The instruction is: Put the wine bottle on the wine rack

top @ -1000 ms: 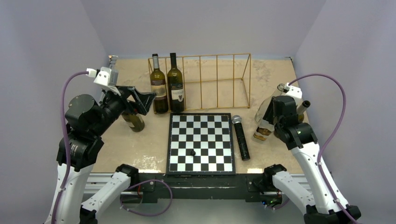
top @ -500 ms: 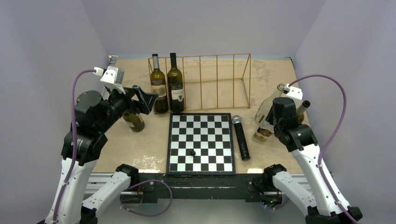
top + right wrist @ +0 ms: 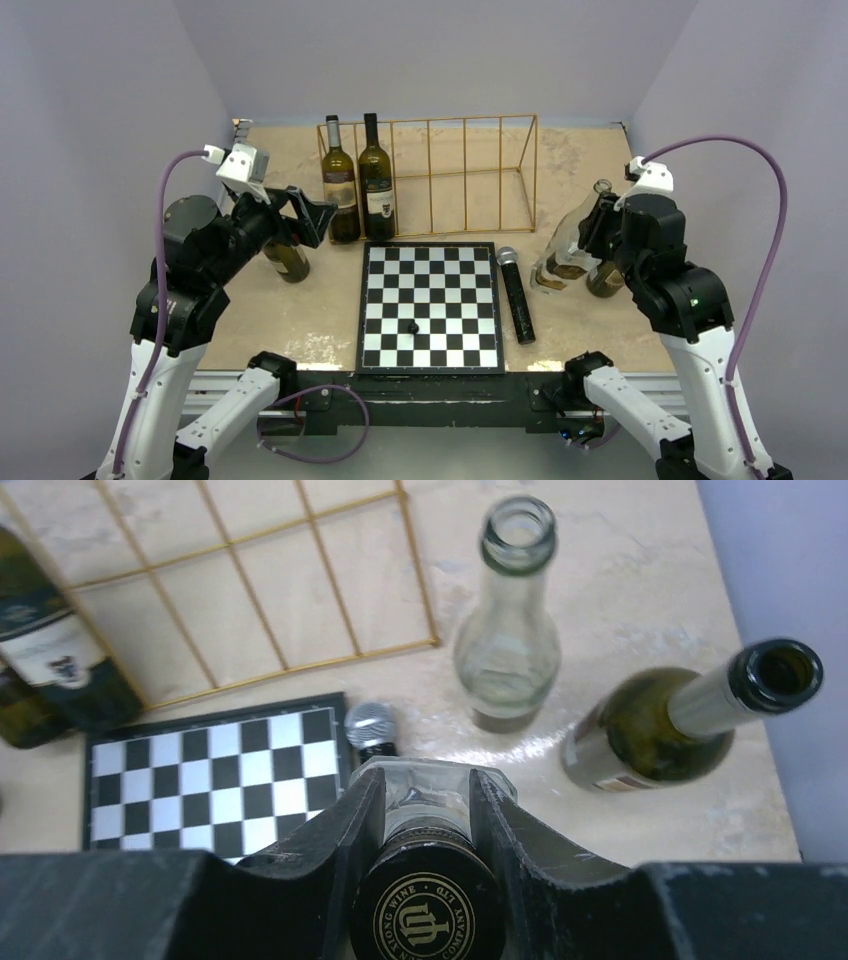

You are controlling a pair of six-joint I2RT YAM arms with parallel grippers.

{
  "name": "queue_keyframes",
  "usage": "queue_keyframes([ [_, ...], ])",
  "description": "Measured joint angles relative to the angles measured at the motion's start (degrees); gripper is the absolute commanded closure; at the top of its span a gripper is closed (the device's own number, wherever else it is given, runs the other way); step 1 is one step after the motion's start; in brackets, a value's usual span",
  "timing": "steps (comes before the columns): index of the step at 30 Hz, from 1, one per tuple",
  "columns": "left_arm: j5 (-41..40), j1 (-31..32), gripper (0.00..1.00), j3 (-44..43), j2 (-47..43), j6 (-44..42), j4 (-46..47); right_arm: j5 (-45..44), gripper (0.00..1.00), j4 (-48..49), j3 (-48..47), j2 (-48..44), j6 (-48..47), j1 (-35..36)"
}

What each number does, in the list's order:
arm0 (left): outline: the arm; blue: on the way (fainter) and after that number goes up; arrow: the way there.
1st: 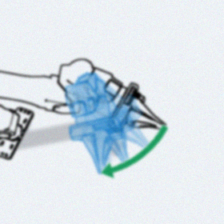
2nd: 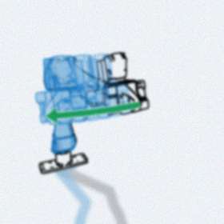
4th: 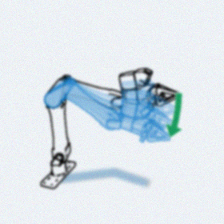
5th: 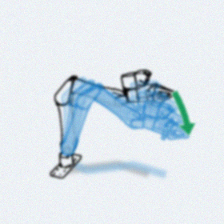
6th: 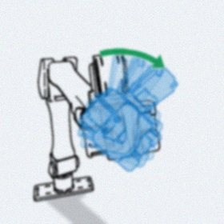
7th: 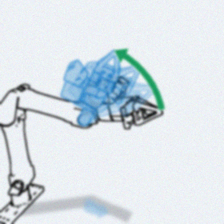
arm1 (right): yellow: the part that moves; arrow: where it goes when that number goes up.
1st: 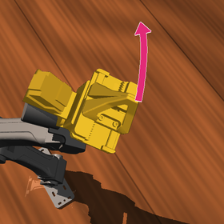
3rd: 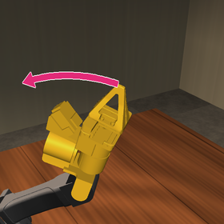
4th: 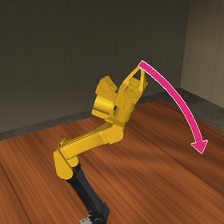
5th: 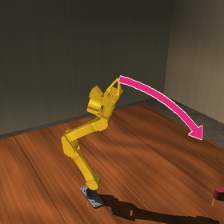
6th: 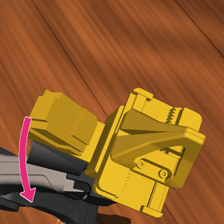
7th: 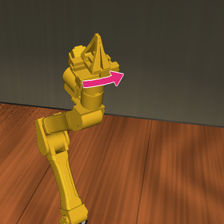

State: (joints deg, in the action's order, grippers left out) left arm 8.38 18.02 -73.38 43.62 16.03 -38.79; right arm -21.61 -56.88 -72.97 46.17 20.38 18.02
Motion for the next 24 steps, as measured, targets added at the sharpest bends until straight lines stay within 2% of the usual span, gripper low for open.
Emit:
queue_keyframes([
  [9,0.39,0.00,0.01,-0.07,-0.13,-1.53,-1.99,10.86,1.00,0.42,-11.93,8.94,-1.66,3.93],
  [24,0.55,0.00,0.01,-3.06,-2.36,-3.50,-6.99,19.43,1.00,8.66,-35.56,44.70,-3.45,15.02],
])
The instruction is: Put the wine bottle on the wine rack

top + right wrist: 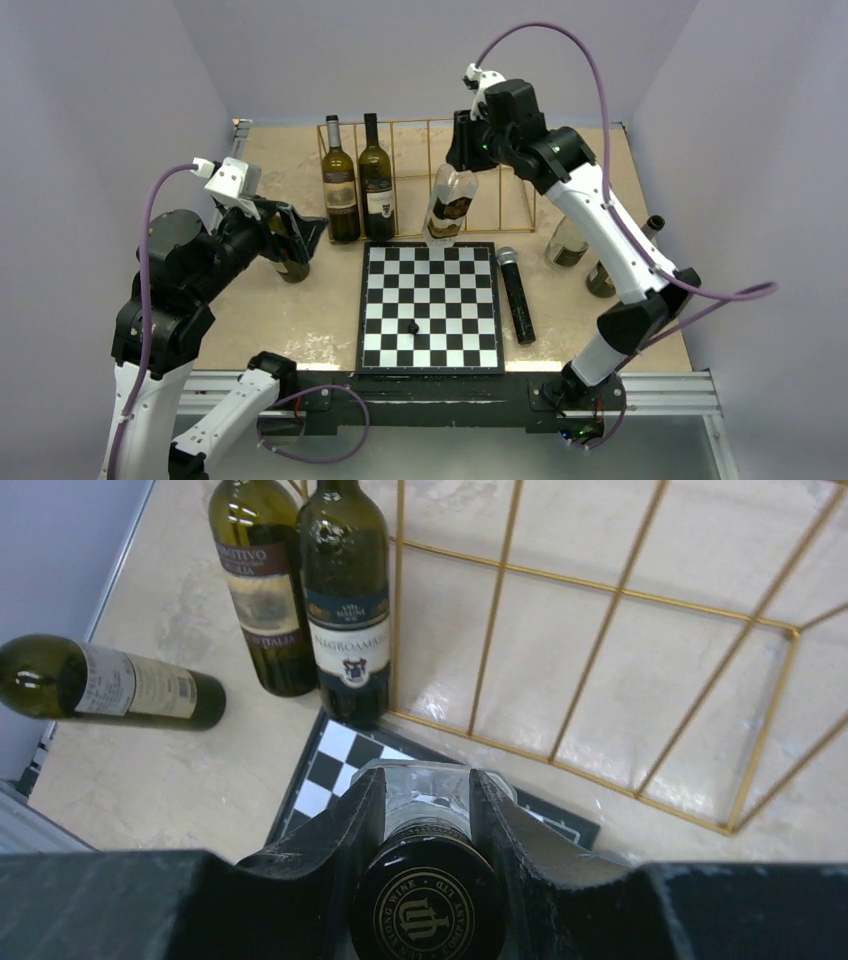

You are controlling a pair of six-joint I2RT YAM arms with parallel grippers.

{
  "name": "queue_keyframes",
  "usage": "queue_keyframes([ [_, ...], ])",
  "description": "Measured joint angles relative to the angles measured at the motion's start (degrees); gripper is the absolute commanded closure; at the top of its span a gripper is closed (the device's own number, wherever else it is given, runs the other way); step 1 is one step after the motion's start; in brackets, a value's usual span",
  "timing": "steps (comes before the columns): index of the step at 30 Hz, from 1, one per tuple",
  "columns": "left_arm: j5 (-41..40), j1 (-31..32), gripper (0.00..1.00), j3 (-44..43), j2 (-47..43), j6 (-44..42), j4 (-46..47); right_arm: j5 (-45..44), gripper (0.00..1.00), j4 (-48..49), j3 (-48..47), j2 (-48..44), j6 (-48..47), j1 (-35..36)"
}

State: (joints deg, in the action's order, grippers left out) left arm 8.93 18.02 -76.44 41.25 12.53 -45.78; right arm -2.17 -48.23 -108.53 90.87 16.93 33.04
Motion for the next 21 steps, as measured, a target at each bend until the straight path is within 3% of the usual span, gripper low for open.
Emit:
queue_keyframes([
  [11,-0.02,0.00,0.01,-0.92,-0.94,-0.17,-0.72,0.24,1.00,0.33,-17.25,18.97,0.07,2.84],
  [21,0.00,0.00,0.01,-0.92,-1.55,-0.17,-1.70,-1.51,1.00,0.66,-21.24,27.12,-1.22,4.09],
])
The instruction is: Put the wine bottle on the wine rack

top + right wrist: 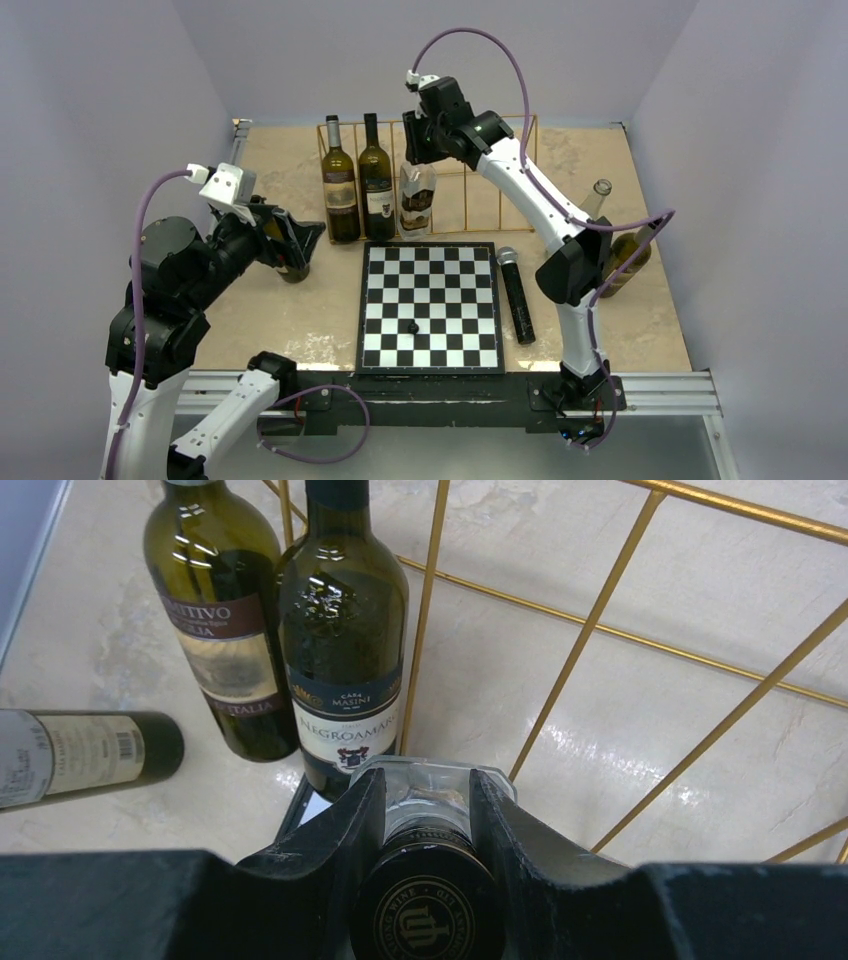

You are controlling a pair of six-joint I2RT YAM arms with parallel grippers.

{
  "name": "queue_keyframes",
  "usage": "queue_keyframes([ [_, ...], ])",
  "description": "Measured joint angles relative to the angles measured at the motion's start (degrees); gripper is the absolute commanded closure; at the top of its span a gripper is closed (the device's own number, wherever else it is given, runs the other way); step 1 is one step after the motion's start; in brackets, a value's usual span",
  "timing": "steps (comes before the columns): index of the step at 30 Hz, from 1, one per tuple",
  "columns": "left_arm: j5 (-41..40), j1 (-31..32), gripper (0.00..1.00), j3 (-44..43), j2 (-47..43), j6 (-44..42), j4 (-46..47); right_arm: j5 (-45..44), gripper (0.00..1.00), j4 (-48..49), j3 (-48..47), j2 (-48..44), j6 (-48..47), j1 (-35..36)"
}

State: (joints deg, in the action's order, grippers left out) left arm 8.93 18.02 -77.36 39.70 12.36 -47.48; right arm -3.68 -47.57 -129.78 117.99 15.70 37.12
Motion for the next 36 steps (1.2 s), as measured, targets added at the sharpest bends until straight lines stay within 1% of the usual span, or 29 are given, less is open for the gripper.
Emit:
queue_keyframes([
  [6,0.02,0.00,0.01,0.11,0.02,0.00,-0.20,-0.74,1.00,-0.02,-0.07,2.36,-1.77,0.44],
  [17,0.59,0.00,0.01,0.76,0.31,0.00,-0.26,-2.64,1.00,0.44,-0.59,3.54,-3.37,1.11],
  [23,0.68,0.00,0.01,0.83,0.31,0.00,-0.28,-4.59,1.00,2.03,-3.58,6.71,-2.60,1.11],
  [28,0.68,0.00,0.01,1.36,0.31,0.00,-0.48,-7.69,1.00,3.02,-4.46,8.13,0.13,1.14],
  [36,0.68,0.00,0.01,1.36,0.31,-0.02,-0.61,-10.62,0.88,5.90,-6.01,10.95,1.81,1.11],
])
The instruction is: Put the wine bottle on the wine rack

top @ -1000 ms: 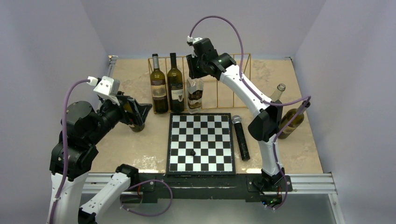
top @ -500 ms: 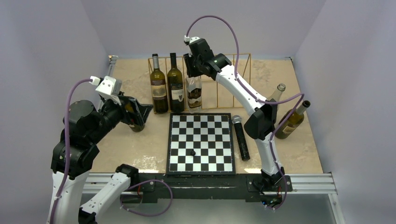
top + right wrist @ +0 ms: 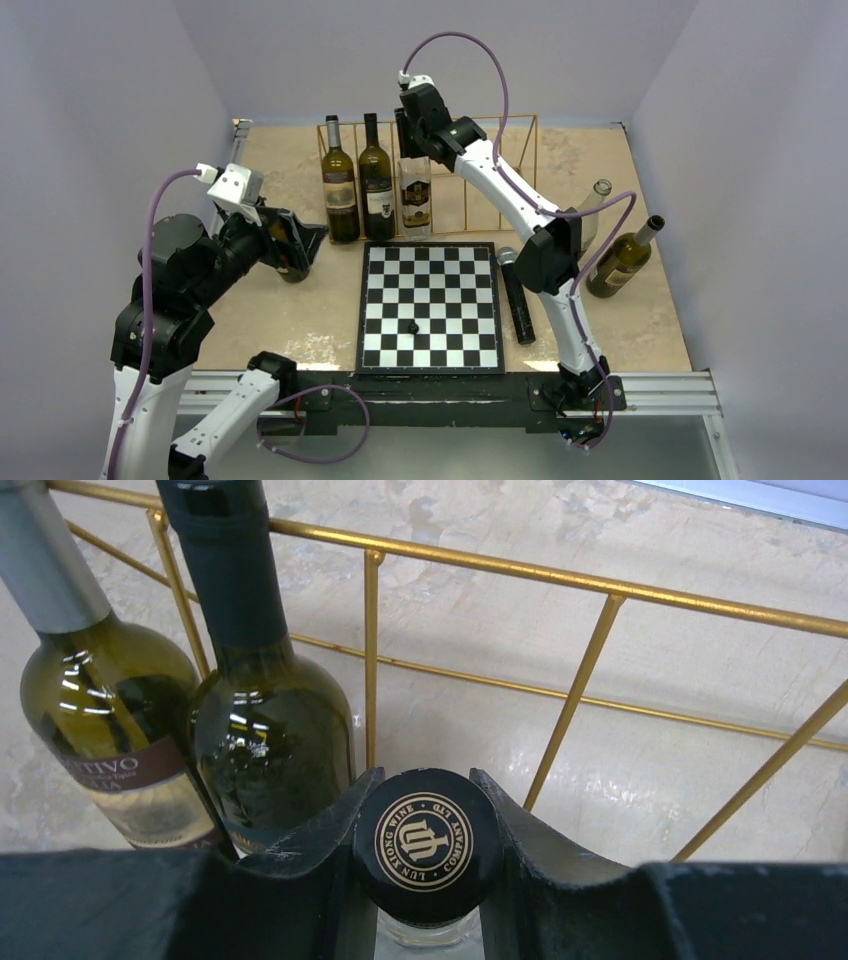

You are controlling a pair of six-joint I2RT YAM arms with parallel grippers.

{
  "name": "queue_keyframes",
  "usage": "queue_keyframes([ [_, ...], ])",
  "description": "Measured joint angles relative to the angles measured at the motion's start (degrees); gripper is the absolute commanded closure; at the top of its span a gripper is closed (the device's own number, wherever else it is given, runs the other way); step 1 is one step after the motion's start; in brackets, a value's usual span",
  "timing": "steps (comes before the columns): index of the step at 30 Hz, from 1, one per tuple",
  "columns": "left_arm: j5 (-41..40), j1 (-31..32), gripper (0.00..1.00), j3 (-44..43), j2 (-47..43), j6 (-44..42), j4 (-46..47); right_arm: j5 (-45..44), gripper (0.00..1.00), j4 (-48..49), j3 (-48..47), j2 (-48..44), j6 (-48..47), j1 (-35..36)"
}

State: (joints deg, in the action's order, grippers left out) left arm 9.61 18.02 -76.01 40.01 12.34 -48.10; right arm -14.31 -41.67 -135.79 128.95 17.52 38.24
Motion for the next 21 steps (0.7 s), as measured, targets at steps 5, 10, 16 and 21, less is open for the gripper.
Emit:
queue_keyframes([
  [5,-0.02,0.00,0.01,0.09,0.00,-0.11,-0.02,-0.37,0.75,2.08,-0.39,1.40,0.07,-0.28],
  [10,-0.02,0.00,0.01,0.61,0.20,-0.63,-0.28,-0.87,0.65,3.43,-1.49,3.06,0.33,-0.46],
  [16,-0.02,0.00,0.01,0.61,1.18,-1.49,-0.90,-1.20,0.55,4.11,-3.19,5.81,2.23,-0.85],
  [21,-0.02,0.00,0.01,0.61,1.81,-1.53,-0.92,-1.22,0.49,5.55,-3.85,7.69,3.67,-1.25],
])
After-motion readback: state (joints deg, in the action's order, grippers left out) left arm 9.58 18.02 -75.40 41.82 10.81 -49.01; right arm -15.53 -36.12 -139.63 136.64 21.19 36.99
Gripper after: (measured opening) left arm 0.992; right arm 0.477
